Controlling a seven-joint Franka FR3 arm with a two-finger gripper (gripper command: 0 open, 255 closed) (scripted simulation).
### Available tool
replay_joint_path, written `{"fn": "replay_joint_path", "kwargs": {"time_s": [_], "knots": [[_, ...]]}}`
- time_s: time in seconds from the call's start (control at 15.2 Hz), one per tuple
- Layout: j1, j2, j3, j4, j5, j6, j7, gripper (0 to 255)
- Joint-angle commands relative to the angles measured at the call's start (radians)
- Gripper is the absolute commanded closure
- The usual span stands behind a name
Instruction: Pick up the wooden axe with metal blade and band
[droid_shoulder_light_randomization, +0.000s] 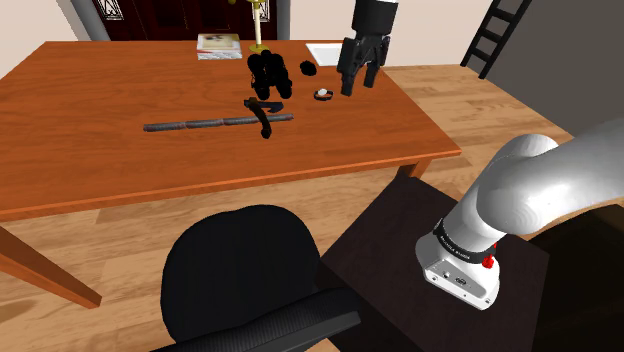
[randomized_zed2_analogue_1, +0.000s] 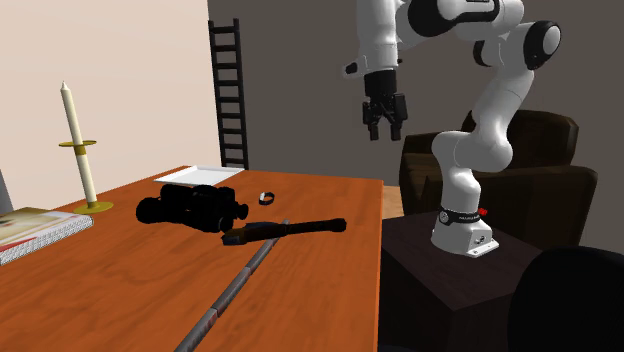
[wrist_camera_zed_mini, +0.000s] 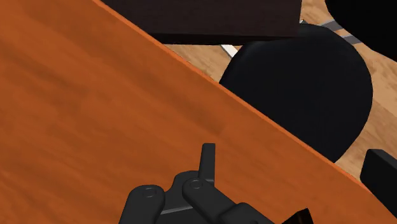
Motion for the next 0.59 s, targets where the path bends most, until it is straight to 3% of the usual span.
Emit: {"fn": "replay_joint_path", "kwargs": {"time_s": [0.0,0.53], "knots": [[-0.006,0.076,0.012,0.027,0.012,0.05,0.035,0],[-0.018,0.38,0.058,0.192,0.041,0.192,0.191,0]]}}
